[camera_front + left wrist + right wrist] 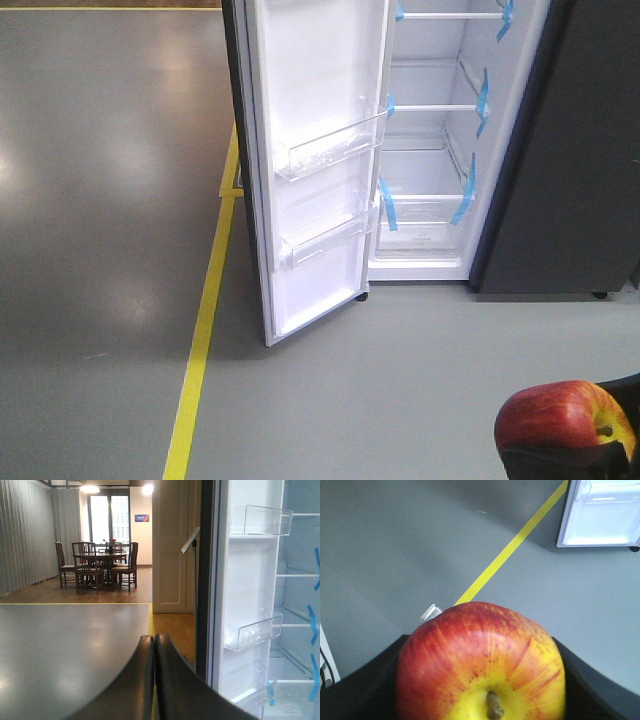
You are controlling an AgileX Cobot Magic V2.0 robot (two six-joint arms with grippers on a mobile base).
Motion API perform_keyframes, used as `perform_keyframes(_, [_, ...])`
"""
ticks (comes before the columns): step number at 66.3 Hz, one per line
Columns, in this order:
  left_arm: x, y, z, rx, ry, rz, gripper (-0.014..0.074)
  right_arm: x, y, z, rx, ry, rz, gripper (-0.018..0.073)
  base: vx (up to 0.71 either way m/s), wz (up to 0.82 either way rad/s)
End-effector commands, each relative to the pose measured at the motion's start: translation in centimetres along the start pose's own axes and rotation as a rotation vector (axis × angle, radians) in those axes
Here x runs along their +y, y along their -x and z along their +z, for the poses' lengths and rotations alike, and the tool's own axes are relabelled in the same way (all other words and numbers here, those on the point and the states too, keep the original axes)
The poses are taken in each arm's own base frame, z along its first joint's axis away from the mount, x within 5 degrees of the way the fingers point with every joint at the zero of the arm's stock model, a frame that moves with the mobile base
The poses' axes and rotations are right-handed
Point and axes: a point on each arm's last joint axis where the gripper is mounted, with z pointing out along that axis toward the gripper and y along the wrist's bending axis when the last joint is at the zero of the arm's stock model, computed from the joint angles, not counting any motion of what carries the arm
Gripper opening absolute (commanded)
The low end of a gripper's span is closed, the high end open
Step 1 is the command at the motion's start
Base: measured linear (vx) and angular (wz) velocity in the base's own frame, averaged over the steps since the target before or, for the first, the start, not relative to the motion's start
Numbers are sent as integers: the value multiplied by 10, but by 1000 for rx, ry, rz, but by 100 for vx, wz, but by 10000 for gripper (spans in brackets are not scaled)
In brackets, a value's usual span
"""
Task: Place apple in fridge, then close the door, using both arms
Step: 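Approach the open fridge, holding the apple in the right gripper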
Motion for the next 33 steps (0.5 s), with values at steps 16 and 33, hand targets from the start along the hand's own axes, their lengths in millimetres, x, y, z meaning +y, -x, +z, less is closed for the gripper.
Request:
perform_keyframes(16, [0,-2,-1,-58,-8,-17,-6,2,11,-6,-85,6,-8,186,11,3])
perform_keyframes(33, [0,-2,-1,-58,-8,-17,-6,2,11,-6,-85,6,-8,186,12,3])
